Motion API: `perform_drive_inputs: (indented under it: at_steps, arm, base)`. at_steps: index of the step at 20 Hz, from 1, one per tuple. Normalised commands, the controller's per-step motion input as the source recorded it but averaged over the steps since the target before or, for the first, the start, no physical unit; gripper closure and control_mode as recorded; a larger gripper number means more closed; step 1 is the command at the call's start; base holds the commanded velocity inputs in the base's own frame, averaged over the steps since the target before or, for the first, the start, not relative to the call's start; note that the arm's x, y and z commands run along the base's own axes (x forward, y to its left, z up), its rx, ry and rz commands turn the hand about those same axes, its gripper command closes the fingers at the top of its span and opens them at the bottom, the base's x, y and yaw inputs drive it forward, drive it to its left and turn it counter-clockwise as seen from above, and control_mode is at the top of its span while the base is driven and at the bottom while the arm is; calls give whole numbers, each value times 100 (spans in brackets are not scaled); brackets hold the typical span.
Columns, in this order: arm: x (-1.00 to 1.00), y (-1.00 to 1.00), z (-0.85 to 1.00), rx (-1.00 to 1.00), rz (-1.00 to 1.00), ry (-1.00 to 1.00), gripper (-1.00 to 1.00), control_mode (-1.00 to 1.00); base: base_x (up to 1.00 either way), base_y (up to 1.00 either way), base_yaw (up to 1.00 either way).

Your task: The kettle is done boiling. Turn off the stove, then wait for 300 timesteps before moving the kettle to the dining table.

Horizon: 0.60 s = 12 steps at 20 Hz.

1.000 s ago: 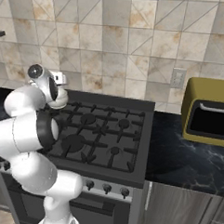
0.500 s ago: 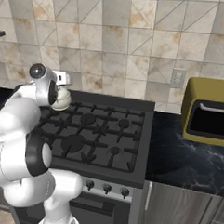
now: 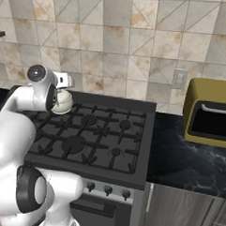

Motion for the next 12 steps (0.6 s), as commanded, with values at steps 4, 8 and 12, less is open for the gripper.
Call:
perform_drive_inputs:
  at_steps: [4,8,12]
  arm:
    - [-52,-24,34,0,0,-2,100,-100]
    - [-53,-25,24,0,0,0,100,-100]
    - [-55,-21,21,0,0,0,100,-100]
  base:
    - [0,0,0]
    - [0,0,0]
    - [0,0,0]
